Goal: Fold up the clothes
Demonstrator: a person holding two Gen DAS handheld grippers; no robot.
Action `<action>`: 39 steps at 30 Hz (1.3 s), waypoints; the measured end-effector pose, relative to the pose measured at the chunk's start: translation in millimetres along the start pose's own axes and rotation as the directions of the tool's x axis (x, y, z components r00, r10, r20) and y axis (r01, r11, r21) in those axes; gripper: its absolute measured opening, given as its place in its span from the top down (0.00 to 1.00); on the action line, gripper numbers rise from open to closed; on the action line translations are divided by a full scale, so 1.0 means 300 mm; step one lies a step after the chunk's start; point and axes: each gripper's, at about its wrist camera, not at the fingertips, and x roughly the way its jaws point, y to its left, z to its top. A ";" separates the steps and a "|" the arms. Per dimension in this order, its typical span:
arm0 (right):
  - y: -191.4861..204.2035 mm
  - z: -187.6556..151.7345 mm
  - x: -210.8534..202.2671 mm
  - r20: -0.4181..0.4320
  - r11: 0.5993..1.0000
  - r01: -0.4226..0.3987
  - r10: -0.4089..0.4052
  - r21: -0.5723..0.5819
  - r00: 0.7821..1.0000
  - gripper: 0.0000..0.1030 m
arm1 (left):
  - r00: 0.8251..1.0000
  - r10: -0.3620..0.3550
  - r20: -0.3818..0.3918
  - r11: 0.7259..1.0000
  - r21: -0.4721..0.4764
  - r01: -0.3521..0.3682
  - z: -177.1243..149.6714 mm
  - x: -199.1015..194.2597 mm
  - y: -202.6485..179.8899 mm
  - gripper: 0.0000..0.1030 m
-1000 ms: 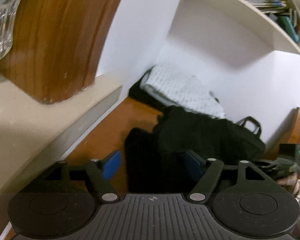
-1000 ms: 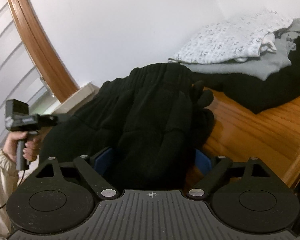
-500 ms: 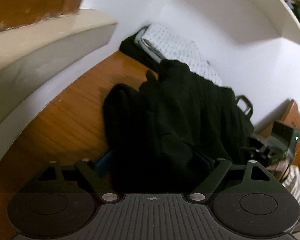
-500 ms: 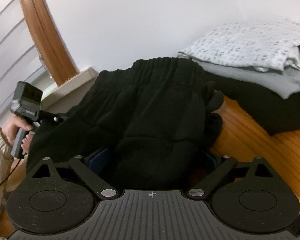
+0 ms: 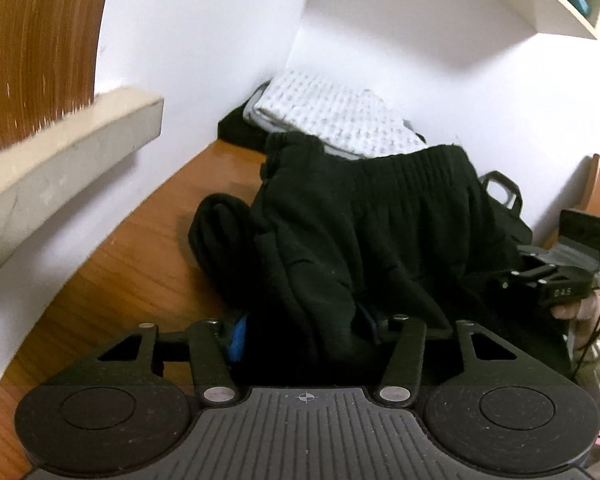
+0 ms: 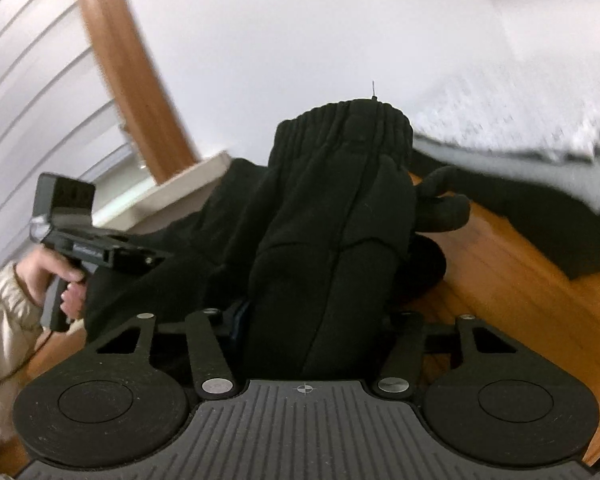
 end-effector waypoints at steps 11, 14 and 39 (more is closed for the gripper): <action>0.141 0.021 -0.085 0.174 0.968 0.074 -0.032 -0.241 0.984 0.53 | 0.986 0.080 0.146 0.995 0.047 -0.087 0.021 -0.028 -0.090 0.56; 0.138 0.055 -0.112 0.209 0.957 0.096 -0.038 -0.275 0.977 0.53 | 0.979 0.078 0.188 0.994 0.056 -0.090 0.058 -0.025 -0.110 0.56; -0.386 0.628 -0.248 0.568 0.928 0.303 -0.134 -0.215 0.812 0.54 | 0.909 0.056 0.412 0.959 0.231 -0.164 1.015 0.397 -0.343 0.58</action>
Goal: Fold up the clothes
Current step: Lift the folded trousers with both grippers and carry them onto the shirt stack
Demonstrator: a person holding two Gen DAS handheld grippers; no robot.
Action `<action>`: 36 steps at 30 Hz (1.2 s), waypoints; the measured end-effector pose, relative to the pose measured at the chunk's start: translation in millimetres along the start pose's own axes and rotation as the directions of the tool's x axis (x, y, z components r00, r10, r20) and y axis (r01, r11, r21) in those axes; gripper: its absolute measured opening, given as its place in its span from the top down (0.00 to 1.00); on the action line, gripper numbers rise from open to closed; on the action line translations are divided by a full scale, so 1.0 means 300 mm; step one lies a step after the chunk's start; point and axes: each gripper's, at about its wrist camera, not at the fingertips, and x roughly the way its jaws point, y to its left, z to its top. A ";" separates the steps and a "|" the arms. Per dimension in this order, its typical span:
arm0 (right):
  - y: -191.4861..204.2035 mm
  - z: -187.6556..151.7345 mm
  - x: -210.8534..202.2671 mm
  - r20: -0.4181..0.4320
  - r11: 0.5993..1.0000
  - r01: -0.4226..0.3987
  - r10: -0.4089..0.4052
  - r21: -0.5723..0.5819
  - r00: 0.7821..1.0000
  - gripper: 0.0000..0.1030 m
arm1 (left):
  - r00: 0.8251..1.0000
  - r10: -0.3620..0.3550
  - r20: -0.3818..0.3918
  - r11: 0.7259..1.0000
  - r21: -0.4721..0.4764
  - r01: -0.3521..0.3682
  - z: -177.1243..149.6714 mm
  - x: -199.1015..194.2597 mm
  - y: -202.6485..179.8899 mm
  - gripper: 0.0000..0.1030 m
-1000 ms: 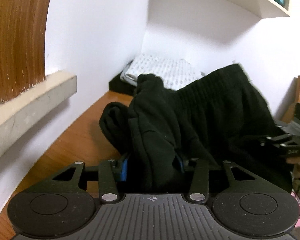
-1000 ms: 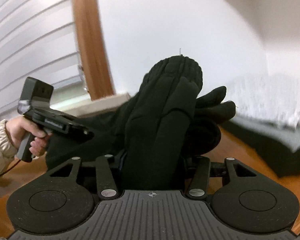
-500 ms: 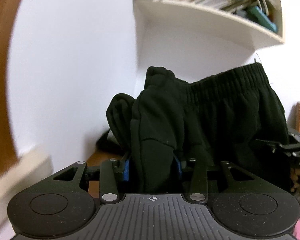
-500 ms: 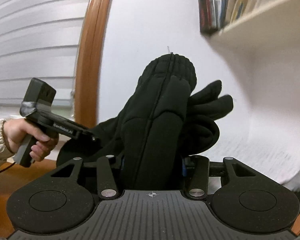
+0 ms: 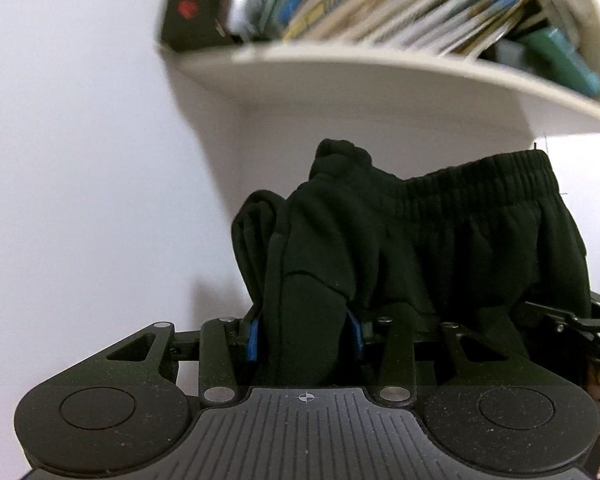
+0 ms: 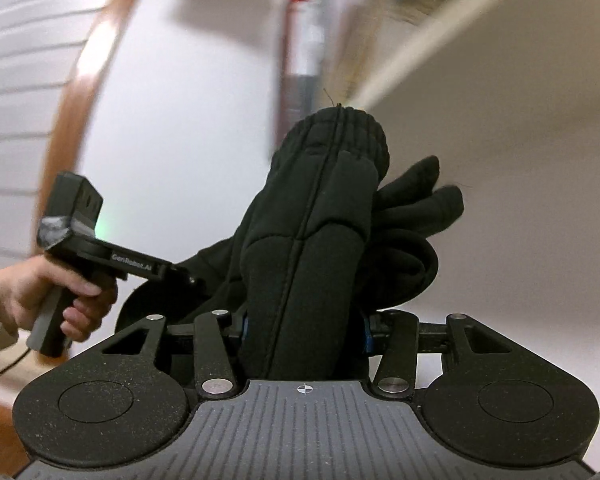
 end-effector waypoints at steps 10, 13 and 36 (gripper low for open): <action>-0.452 -0.320 0.260 -0.404 0.931 0.317 -0.224 0.179 0.887 0.41 | 0.940 0.206 -0.272 0.977 0.118 -0.180 -0.039 0.574 0.077 0.59; -0.487 -0.294 0.193 -0.316 0.935 0.336 -0.287 0.112 0.904 0.32 | 0.952 0.235 -0.197 0.969 0.120 -0.214 -0.055 0.521 0.073 0.58; -0.654 -0.289 0.490 -0.365 0.980 0.196 -0.193 -0.029 0.911 0.70 | 0.969 0.204 -0.143 0.979 0.055 -0.198 -0.266 0.503 -0.033 0.48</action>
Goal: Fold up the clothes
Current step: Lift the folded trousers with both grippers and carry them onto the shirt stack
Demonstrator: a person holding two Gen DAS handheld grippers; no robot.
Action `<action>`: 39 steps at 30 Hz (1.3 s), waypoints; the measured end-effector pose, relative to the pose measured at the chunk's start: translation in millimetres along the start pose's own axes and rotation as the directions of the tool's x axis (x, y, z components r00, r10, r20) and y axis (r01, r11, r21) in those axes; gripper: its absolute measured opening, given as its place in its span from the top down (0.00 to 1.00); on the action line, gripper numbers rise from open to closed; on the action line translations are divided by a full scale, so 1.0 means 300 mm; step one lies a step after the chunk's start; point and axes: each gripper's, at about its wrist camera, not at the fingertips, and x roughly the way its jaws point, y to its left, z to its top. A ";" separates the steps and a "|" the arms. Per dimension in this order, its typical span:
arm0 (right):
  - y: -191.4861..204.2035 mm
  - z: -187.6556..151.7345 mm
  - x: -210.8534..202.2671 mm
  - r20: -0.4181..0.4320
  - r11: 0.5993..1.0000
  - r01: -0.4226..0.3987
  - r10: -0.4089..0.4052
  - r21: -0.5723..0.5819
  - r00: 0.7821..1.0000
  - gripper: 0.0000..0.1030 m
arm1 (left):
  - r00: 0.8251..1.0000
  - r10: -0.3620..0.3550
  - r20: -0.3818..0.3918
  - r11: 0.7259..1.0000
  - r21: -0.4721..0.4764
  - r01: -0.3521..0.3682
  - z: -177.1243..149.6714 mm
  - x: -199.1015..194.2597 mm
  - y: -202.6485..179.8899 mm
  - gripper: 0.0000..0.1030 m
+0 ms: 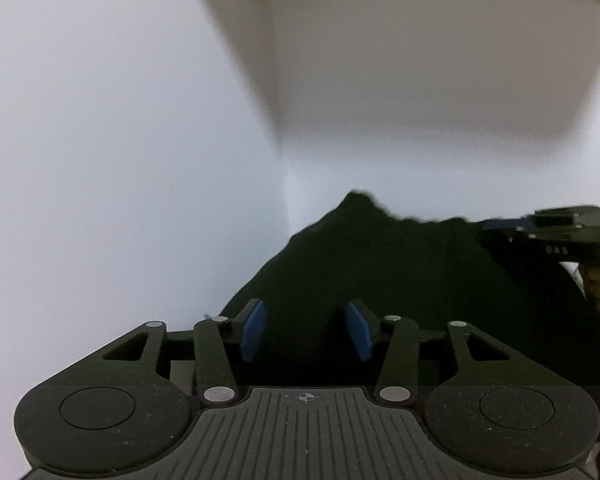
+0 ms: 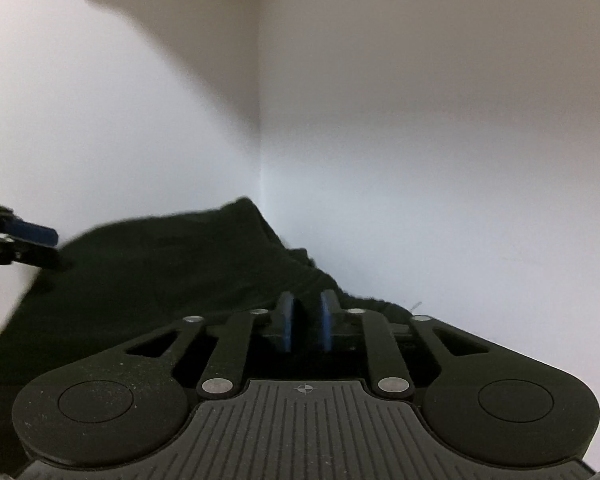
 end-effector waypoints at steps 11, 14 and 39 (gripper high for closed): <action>0.062 -0.082 -0.107 -0.068 0.993 0.113 -0.111 0.030 0.992 0.66 | 0.998 -0.032 -0.061 0.999 0.029 0.034 -0.050 0.140 -0.082 0.62; 0.032 -0.097 -0.115 -0.084 0.992 0.110 -0.104 0.061 0.991 0.64 | 0.997 -0.034 -0.068 0.999 -0.004 0.034 -0.081 0.146 -0.056 0.62; 0.347 -0.162 -0.348 -0.052 0.988 0.142 -0.139 0.060 0.989 0.18 | 0.991 0.132 -0.023 0.982 -0.132 -0.134 -0.135 -0.501 -0.043 0.00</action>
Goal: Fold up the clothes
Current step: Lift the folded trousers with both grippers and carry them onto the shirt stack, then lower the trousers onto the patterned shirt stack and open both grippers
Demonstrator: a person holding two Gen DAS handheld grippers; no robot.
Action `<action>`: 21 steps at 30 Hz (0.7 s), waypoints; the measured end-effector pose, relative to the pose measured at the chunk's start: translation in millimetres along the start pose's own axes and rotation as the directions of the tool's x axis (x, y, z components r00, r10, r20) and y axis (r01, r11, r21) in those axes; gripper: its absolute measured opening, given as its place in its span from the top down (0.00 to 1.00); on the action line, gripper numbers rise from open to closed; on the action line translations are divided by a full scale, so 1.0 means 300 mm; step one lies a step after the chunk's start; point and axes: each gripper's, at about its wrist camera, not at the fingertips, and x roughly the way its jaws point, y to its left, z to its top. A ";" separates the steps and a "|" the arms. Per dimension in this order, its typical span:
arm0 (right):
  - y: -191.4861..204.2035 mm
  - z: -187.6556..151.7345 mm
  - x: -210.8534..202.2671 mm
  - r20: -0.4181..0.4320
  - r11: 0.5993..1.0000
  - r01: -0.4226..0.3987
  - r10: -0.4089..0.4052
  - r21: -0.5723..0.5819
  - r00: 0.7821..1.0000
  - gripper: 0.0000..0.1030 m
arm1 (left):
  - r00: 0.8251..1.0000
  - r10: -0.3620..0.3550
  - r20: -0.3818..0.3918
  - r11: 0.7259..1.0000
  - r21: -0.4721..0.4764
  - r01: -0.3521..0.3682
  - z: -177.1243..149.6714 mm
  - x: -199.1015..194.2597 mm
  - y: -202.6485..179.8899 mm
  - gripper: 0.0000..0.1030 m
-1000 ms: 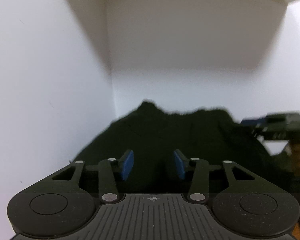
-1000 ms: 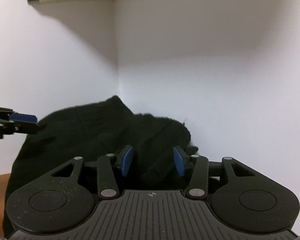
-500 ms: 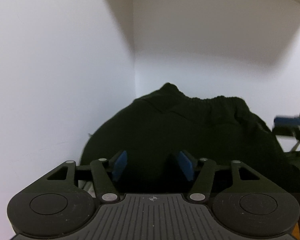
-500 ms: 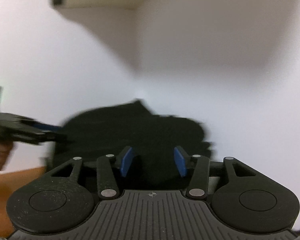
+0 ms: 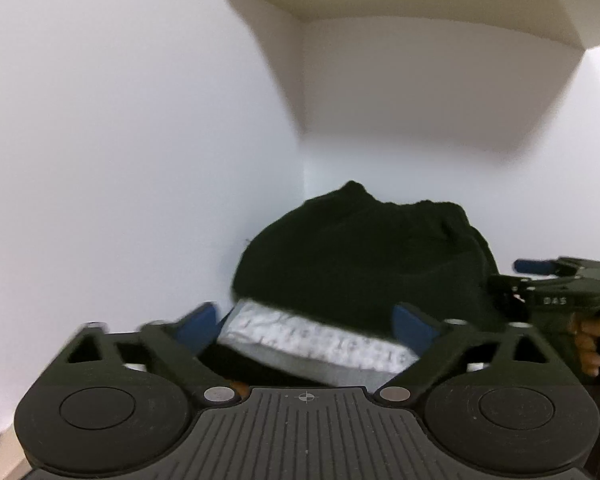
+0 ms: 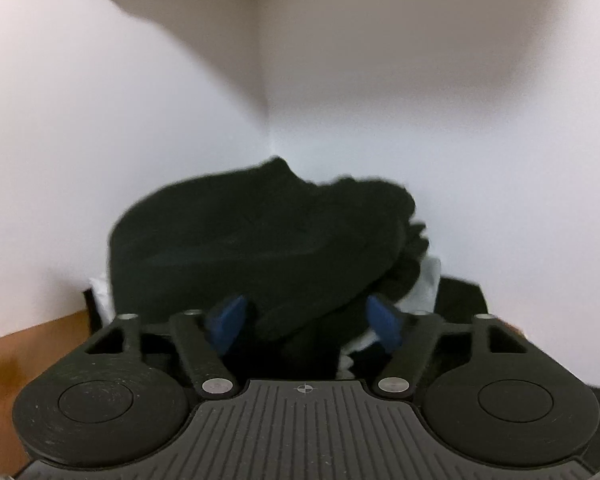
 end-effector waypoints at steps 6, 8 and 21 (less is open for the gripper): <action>0.159 0.072 -0.186 0.091 0.995 -0.001 0.011 -0.103 0.996 0.00 | 1.000 0.014 0.025 1.000 -0.015 -0.013 -0.037 -0.148 0.002 0.00; 0.203 0.087 -0.223 0.101 0.993 -0.010 0.022 -0.118 0.995 0.00 | 0.999 0.013 0.036 1.000 -0.011 -0.013 -0.046 -0.190 -0.004 0.00; 0.090 0.076 -0.183 -0.005 0.991 0.092 -0.092 0.095 0.996 0.00 | 0.998 -0.064 -0.011 0.998 0.002 0.064 -0.199 -0.208 -0.013 0.00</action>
